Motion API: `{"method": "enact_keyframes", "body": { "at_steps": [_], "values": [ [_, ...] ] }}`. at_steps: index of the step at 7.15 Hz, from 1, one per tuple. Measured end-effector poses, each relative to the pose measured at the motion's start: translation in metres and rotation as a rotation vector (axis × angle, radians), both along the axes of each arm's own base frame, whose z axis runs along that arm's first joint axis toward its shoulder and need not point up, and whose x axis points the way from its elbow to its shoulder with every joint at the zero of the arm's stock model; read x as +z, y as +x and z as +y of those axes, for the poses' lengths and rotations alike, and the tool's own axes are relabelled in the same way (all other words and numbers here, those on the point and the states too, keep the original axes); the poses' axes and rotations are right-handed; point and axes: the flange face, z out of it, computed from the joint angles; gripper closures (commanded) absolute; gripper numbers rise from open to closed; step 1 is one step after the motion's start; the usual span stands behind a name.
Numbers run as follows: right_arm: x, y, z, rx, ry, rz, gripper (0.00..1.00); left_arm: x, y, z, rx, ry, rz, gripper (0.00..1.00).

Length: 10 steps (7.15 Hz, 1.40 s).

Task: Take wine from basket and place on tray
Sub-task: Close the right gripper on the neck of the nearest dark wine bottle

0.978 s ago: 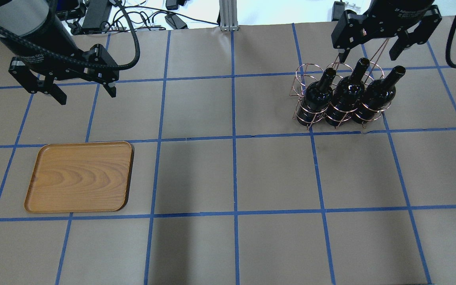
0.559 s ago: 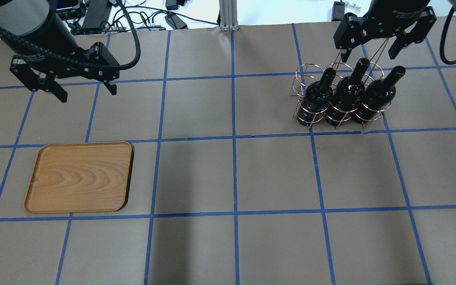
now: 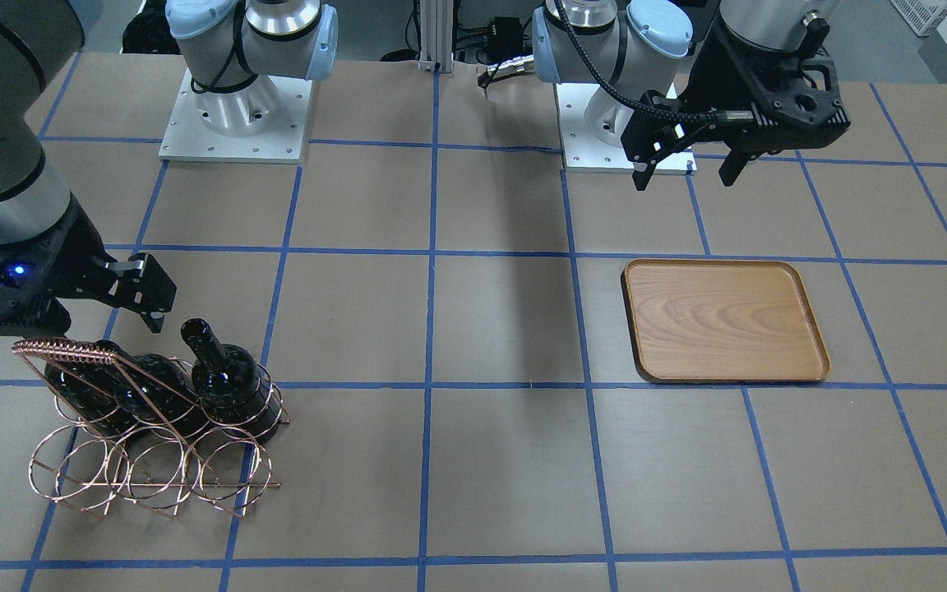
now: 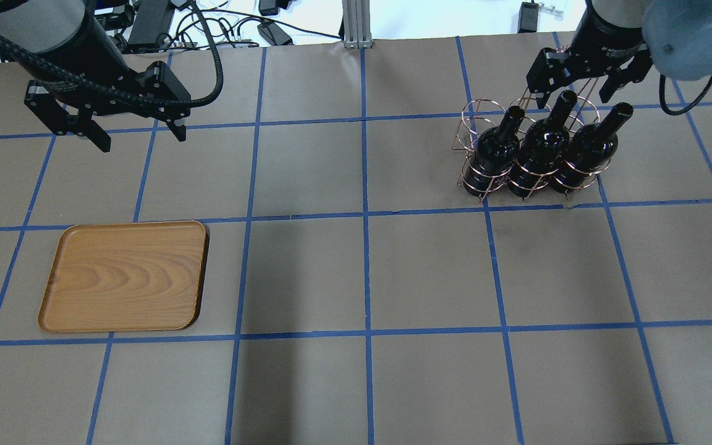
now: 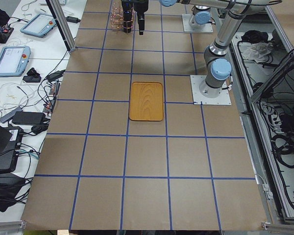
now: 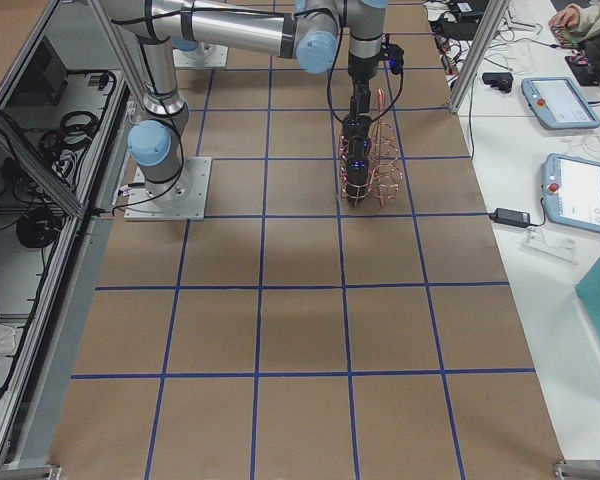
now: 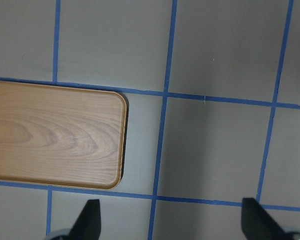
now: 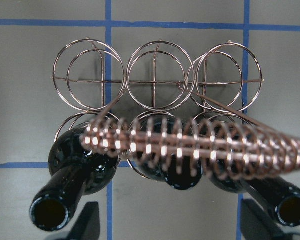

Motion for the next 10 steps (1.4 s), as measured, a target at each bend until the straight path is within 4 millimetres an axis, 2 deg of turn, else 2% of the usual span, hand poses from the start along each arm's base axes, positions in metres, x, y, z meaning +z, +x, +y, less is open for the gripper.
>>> {"method": "enact_keyframes", "body": {
  "at_steps": [3, 4, 5, 6, 8, 9, 10],
  "values": [
    [-0.026, -0.002, -0.012, 0.004, 0.001, 0.006, 0.03, -0.001, 0.0, 0.0, -0.001, 0.002, 0.0, 0.0],
    [-0.032, -0.003, -0.016, 0.005, 0.002, 0.006, 0.09, -0.001, 0.0, 0.0, -0.001, 0.002, 0.0, 0.0],
    [-0.036, -0.004, -0.018, 0.006, 0.004, 0.007, 0.2, -0.001, 0.0, 0.0, 0.0, 0.003, -0.001, 0.0],
    [-0.039, -0.004, -0.02, 0.007, 0.006, 0.007, 0.27, -0.002, 0.0, -0.001, 0.0, 0.003, 0.0, 0.0],
    [-0.042, -0.005, -0.021, 0.008, 0.01, 0.01, 0.57, -0.005, 0.0, -0.003, -0.002, 0.008, 0.001, 0.0],
    [-0.044, -0.005, -0.022, 0.009, 0.012, 0.01, 0.66, -0.008, 0.0, -0.004, -0.003, 0.014, 0.002, 0.0],
    [-0.045, -0.005, -0.022, 0.01, 0.015, 0.01, 0.71, -0.011, 0.0, -0.005, -0.004, 0.018, 0.002, 0.0]
  ]
}}
